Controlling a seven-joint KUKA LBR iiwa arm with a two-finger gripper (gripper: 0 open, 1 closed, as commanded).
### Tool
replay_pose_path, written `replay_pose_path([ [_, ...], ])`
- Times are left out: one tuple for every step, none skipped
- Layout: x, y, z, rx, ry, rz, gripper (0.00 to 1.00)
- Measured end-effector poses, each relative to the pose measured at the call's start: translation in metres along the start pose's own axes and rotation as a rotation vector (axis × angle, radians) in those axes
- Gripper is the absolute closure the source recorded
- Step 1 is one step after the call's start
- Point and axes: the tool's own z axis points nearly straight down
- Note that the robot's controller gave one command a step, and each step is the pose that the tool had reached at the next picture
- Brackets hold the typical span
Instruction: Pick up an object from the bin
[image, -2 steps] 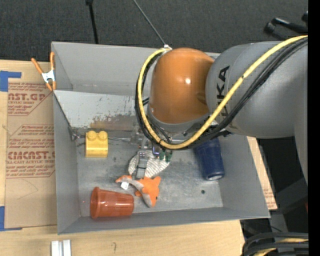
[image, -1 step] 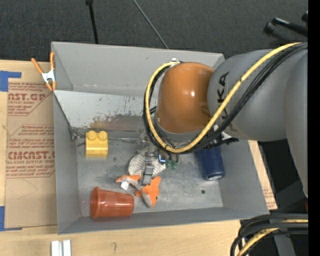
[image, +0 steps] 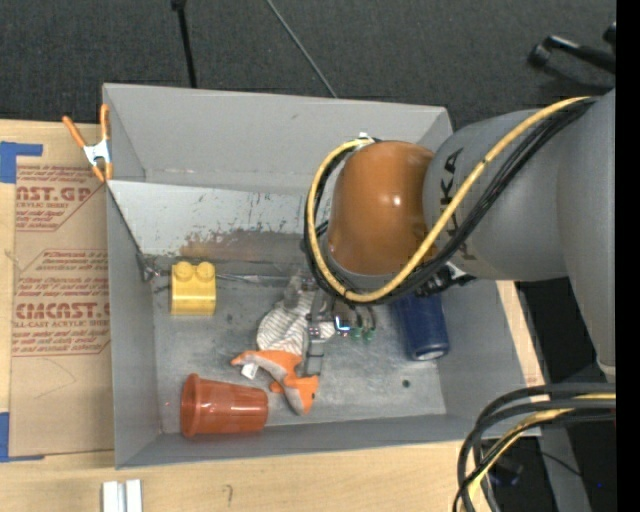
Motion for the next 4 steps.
replay_pose_path([
  [0.009,-0.009,0.041,-0.002,0.0,0.052,1.0],
  [0.009,-0.009,0.041,-0.002,0.0,0.052,0.0],
  [0.009,-0.009,0.041,-0.002,0.0,0.052,0.0],
  [-0.003,-0.016,0.086,-0.003,-0.007,-0.137,1.0],
])
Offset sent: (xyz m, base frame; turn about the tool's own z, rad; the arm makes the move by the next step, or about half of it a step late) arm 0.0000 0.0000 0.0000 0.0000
